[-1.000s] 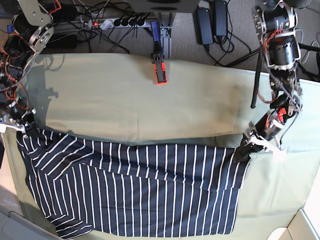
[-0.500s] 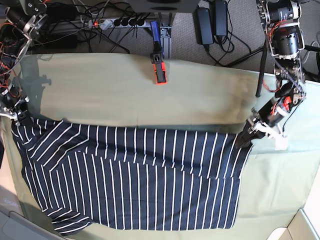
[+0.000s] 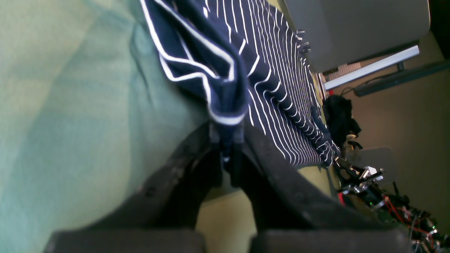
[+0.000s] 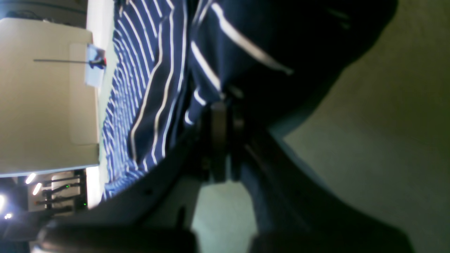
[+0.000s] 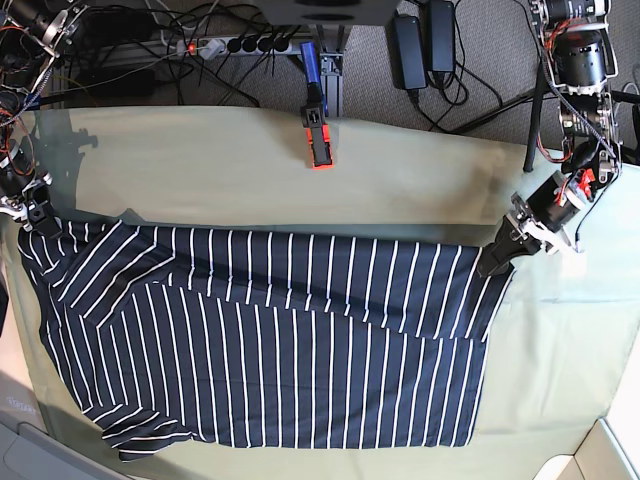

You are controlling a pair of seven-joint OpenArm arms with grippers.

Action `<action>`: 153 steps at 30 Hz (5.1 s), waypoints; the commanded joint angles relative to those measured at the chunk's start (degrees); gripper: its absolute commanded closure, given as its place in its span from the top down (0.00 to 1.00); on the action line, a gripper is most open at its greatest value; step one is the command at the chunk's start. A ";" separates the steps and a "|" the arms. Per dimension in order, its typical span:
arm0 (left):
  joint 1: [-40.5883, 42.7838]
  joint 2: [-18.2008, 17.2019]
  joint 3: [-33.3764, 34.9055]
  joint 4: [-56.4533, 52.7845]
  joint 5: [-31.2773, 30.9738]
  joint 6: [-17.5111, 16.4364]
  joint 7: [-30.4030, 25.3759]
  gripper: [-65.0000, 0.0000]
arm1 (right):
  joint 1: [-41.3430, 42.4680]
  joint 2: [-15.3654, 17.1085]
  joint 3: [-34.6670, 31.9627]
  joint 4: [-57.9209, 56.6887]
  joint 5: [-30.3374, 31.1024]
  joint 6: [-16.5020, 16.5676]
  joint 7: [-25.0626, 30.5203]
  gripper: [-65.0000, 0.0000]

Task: Fold the T-shirt properly
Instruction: 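Pull the held edge back toward the robot, spreading the shirt, then release the shirt and lift the left gripper away, then lower the left gripper and grasp the shirt's side edge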

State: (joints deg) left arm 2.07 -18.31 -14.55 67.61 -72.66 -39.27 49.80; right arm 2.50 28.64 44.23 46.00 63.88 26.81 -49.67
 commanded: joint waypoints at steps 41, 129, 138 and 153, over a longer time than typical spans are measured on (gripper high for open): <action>14.73 -0.74 -5.73 10.12 -5.57 -0.73 4.02 0.00 | -23.32 0.70 0.39 3.78 3.17 5.18 -1.33 0.00; 14.60 -6.49 -14.62 32.79 -1.03 -0.73 4.00 0.49 | 27.15 14.91 -22.34 -5.66 -22.58 2.99 19.65 0.56; 16.68 -7.93 -14.62 32.79 0.46 -0.73 3.98 0.49 | 29.40 13.99 -22.82 -6.32 -33.27 2.95 22.91 0.56; 16.98 -10.49 -14.62 32.79 -1.66 -0.73 4.24 0.49 | 29.38 11.82 -22.82 -19.96 -45.05 0.70 34.42 0.56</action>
State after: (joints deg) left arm 19.33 -27.77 -28.80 99.48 -73.08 -39.70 55.09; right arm 30.37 38.87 21.12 25.34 18.35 30.28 -16.73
